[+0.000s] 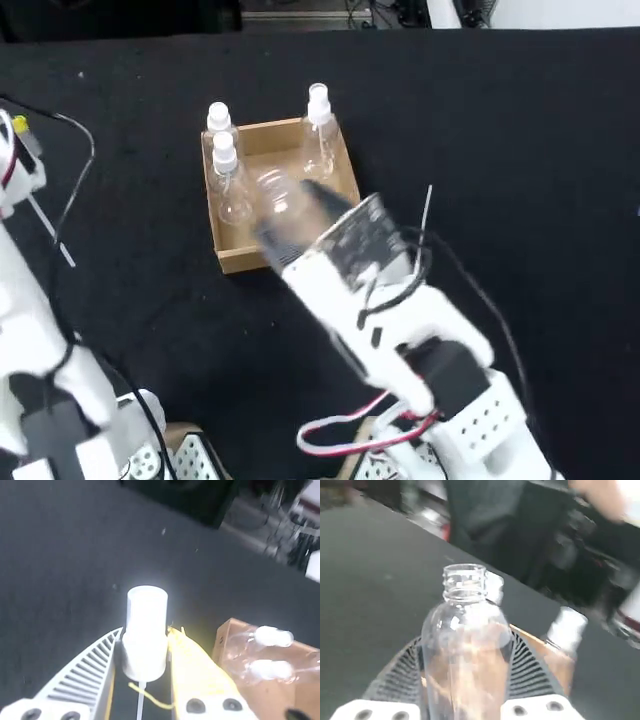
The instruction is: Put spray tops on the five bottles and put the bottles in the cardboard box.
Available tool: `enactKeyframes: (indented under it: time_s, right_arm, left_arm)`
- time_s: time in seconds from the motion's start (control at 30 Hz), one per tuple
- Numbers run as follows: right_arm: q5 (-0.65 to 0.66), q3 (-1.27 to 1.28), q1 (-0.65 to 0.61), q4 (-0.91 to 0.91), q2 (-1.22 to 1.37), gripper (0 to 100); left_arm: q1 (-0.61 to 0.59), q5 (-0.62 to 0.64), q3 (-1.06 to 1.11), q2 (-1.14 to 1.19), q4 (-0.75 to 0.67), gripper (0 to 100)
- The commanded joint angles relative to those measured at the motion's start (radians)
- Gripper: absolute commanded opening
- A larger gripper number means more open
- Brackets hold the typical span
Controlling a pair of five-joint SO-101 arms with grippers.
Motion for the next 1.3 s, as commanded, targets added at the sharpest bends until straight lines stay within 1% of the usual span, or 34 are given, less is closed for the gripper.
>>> enactKeyframes:
  time_s: [0.0, 0.07, 0.13, 0.3, 0.47, 0.53, 0.63, 0.77, 0.97, 1.1, 1.17, 1.27]
  right_arm:
    - [-0.064, 0.031, -0.091, -0.107, 0.008, 1.0]
    - [-0.138, 0.077, -0.092, -0.155, 0.005, 1.0]
    - [-0.180, 0.116, -0.091, -0.195, 0.004, 1.0]
    - [-0.190, 0.170, -0.094, -0.255, 0.004, 1.0]
    - [-0.192, 0.180, -0.094, -0.249, 0.001, 1.0]
    - [-0.196, 0.182, -0.095, -0.245, -0.021, 1.0]
    - [-0.196, 0.216, -0.095, -0.249, -0.096, 1.0]
    - [-0.196, 0.275, -0.095, -0.253, -0.194, 1.0]
    - [-0.196, 0.288, -0.095, -0.253, -0.222, 1.0]
    - [-0.196, 0.288, -0.095, -0.252, -0.223, 1.0]
    - [-0.196, 0.288, -0.095, -0.250, -0.226, 1.0]
    - [-0.196, 0.288, -0.095, -0.247, -0.229, 1.0]
  left_arm:
    - [0.053, 0.009, -0.064, -0.167, 0.005, 3]
    - [0.101, 0.009, -0.059, -0.224, 0.003, 3]
    - [0.153, 0.011, -0.045, -0.245, -0.012, 3]
    - [0.272, 0.029, -0.010, -0.256, -0.138, 3]
    - [0.400, 0.222, -0.010, -0.256, -0.218, 3]
    - [0.450, 0.265, -0.010, -0.256, -0.222, 3]
    - [0.518, 0.272, -0.010, -0.256, -0.218, 3]
    - [0.585, 0.276, -0.010, -0.256, -0.255, 3]
    - [0.699, 0.272, -0.008, -0.245, -0.278, 3]
    - [0.717, 0.272, -0.007, -0.244, -0.279, 3]
    - [0.723, 0.272, 0.027, -0.242, -0.290, 3]
    - [0.725, 0.272, 0.150, -0.252, -0.385, 3]
